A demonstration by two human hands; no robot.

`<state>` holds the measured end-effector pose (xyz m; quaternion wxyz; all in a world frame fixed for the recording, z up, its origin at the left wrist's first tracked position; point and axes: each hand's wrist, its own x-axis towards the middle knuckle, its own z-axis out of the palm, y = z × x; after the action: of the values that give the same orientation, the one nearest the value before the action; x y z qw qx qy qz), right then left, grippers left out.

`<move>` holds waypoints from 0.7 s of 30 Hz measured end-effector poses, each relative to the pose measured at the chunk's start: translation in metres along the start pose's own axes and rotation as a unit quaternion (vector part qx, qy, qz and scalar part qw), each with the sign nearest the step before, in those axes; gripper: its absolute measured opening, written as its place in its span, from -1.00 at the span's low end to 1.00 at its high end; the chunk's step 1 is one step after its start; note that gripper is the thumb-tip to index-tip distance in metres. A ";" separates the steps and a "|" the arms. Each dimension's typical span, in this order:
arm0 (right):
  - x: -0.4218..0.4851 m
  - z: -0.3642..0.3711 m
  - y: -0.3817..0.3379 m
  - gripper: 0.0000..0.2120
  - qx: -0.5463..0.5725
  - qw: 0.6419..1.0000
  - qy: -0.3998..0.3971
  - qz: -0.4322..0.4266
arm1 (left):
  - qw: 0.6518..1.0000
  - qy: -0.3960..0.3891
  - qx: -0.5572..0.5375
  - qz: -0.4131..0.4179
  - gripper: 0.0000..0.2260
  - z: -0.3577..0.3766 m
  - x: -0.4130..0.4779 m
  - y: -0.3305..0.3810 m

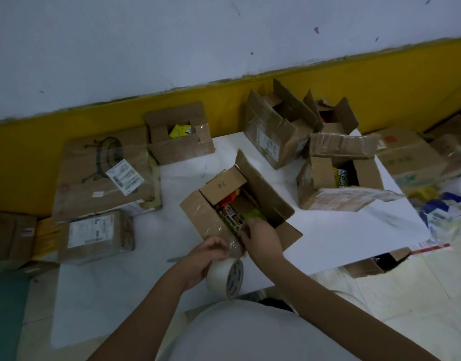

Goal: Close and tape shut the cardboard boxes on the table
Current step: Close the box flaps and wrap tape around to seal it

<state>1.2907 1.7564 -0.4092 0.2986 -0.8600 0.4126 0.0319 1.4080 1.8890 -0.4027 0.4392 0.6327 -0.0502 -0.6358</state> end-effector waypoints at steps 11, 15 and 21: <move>-0.004 0.013 -0.008 -0.78 -0.063 0.996 -0.054 0.035 | 0.966 0.230 -0.119 0.016 -0.56 0.021 -0.005 -0.018; -0.004 0.013 -0.007 -0.78 -0.040 0.996 -0.053 0.055 | 0.938 0.260 -0.222 -0.056 -0.40 0.032 -0.017 -0.029; -0.005 0.005 -0.009 -0.80 -0.029 0.996 -0.059 0.060 | 0.979 0.182 -0.046 -0.082 -0.52 0.032 -0.018 -0.024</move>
<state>1.2949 1.7673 -0.4077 0.2946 -0.8387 0.4442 0.1122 1.3653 1.8992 -0.3979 0.4157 0.7191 0.1120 -0.5454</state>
